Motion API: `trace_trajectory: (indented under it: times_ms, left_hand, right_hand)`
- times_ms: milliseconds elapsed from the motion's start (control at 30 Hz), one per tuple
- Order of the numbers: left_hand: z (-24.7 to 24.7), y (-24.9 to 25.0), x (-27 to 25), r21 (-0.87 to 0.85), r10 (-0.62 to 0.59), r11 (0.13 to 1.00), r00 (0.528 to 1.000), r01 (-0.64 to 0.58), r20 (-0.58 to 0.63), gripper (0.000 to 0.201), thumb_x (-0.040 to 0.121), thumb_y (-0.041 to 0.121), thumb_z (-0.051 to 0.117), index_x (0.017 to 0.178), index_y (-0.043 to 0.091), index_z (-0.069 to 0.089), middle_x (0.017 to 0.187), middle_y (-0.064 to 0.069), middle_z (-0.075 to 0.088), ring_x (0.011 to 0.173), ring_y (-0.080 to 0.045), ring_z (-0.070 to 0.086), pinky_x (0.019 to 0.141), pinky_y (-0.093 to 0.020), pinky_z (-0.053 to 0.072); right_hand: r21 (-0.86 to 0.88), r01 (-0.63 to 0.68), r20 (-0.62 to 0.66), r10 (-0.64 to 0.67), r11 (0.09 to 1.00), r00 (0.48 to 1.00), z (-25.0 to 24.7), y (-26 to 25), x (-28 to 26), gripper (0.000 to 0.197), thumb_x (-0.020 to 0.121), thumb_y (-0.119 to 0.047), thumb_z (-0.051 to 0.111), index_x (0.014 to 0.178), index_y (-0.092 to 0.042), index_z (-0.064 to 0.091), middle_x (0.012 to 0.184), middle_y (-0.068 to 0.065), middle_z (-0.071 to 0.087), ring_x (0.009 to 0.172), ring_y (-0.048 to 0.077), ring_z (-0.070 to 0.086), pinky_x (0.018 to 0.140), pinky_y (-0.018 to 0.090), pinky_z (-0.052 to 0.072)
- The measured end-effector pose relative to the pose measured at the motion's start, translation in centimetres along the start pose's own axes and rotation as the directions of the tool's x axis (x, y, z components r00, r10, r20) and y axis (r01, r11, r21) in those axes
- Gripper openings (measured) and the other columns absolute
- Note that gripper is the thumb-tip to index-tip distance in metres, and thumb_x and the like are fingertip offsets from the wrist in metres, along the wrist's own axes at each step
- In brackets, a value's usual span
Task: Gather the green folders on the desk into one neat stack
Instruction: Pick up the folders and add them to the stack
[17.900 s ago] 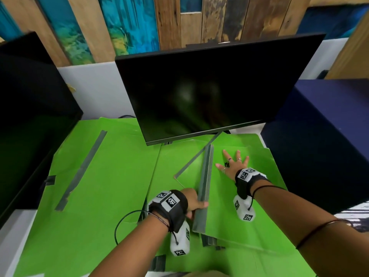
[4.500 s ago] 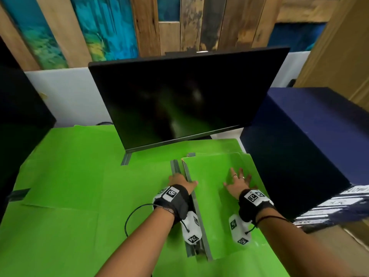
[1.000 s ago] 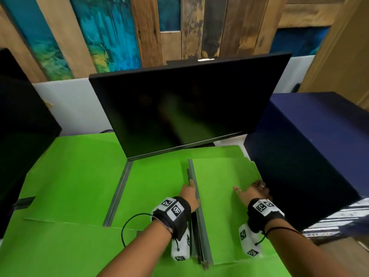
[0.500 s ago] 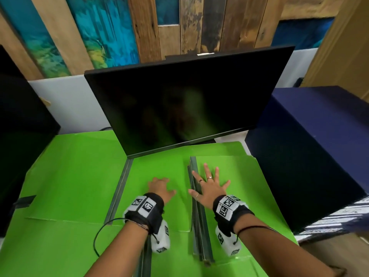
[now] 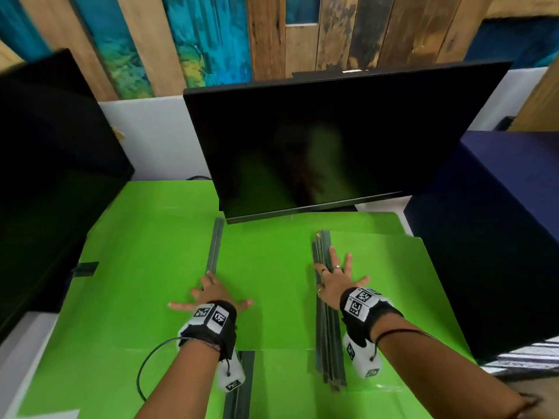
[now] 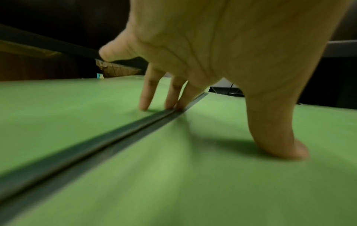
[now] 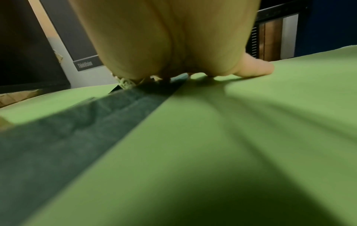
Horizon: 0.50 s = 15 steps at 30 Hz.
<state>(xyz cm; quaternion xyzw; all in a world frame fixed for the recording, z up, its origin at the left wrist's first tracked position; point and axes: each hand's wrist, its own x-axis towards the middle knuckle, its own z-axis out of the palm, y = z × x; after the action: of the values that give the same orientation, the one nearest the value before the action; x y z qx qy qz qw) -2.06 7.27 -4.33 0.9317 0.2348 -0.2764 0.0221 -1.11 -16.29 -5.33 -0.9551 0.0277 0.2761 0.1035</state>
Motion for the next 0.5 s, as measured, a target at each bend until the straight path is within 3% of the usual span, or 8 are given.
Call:
trace_trajectory:
  times_ms: [100,167,233,267,333,400,467,500]
  left_hand:
    - [0.0,-1.5,-0.9,0.144,-0.09,0.986,0.994,0.08,0.061,0.117,0.06,0.081,0.055,0.147,0.013,0.018,0.154,-0.009,0.019,0.142,-0.032,0.022,0.107,-0.072,0.01]
    - [-0.5,-2.3,-0.1,0.115,-0.104,0.988,0.994,0.1,0.029,0.116,0.059,0.081,0.056,0.147,0.014,0.021,0.152,-0.012,0.019,0.142,-0.035,0.019,0.107,-0.07,0.015]
    - [-1.4,-2.9,1.4,0.009,-0.08,0.997,0.996,0.08,-0.036,0.116,0.059,0.076,0.061,0.147,0.016,0.015,0.154,-0.014,0.011,0.142,-0.041,0.013,0.107,-0.067,0.022]
    - [-1.8,-3.1,2.1,-0.05,-0.072,0.996,0.996,0.069,-0.051,0.117,0.059,0.074,0.064,0.148,0.018,0.011,0.155,-0.016,0.004,0.142,-0.045,0.008,0.107,-0.066,0.023]
    - [-2.1,-3.4,3.3,-0.128,-0.078,0.989,0.996,0.073,-0.031,0.122,0.059,0.071,0.067,0.148,0.021,0.001,0.155,-0.019,-0.009,0.141,-0.049,-0.001,0.107,-0.065,0.024]
    - [-1.3,-3.8,4.0,-0.15,-0.081,0.986,0.997,0.079,-0.008,0.127,0.059,0.072,0.065,0.148,0.02,-0.008,0.155,-0.019,-0.013,0.141,-0.049,-0.003,0.109,-0.063,0.024]
    - [-0.5,-4.2,4.3,-0.169,-0.067,0.984,0.997,0.06,-0.035,0.13,0.058,0.075,0.063,0.148,0.018,-0.011,0.156,-0.019,-0.012,0.141,-0.048,-0.002,0.111,-0.061,0.022]
    - [-0.3,-4.4,4.3,-0.178,-0.059,0.983,0.997,0.05,-0.049,0.131,0.057,0.076,0.063,0.148,0.017,-0.011,0.156,-0.018,-0.011,0.142,-0.047,-0.001,0.112,-0.061,0.021]
  right_hand:
    - [-0.02,0.003,0.018,-0.003,1.0,1.0,0.0,-0.2,0.0,0.065,0.091,-0.02,0.043,0.142,-0.048,0.014,0.149,-0.003,-0.037,0.136,0.036,-0.033,0.097,0.079,-0.001]
    - [-0.062,-0.007,0.016,0.008,0.998,1.0,-0.1,-0.5,0.0,0.061,0.092,-0.02,0.042,0.143,-0.044,0.017,0.148,0.002,-0.037,0.136,0.037,-0.032,0.099,0.078,-0.002]
    - [-0.164,0.027,-0.037,-0.034,0.986,0.999,-0.1,-1.3,-0.2,0.049,0.095,-0.03,0.038,0.143,-0.029,0.031,0.147,0.008,-0.036,0.137,0.035,-0.031,0.104,0.072,-0.006]
    - [-0.208,0.064,-0.067,-0.079,0.976,0.995,-0.2,-1.9,-0.2,0.046,0.096,-0.039,0.035,0.138,-0.021,0.042,0.148,0.009,-0.033,0.137,0.033,-0.031,0.107,0.068,-0.009]
    - [-0.241,0.12,-0.063,-0.139,0.963,0.988,-0.4,-3.3,-0.2,0.059,0.095,-0.053,0.028,0.121,-0.011,0.058,0.154,0.01,-0.021,0.139,0.032,-0.029,0.11,0.06,-0.012]
    - [-0.22,0.089,-0.013,-0.094,0.971,0.995,-0.7,-4.4,-0.1,0.066,0.093,-0.058,0.028,0.107,-0.005,0.065,0.157,0.012,-0.008,0.141,0.034,-0.023,0.112,0.054,-0.01]
    - [-0.092,0.029,-0.047,-0.034,0.995,0.998,-1.1,-4.9,0.3,0.062,0.092,-0.059,0.032,0.081,-0.006,0.063,0.156,0.017,0.01,0.144,0.035,-0.009,0.116,0.05,0.001]
    - [0.041,0.023,-0.09,-0.019,0.999,0.996,-1.4,-4.9,0.3,0.059,0.091,-0.058,0.036,0.069,-0.008,0.058,0.151,0.021,0.026,0.145,0.033,0.005,0.116,0.045,0.011]
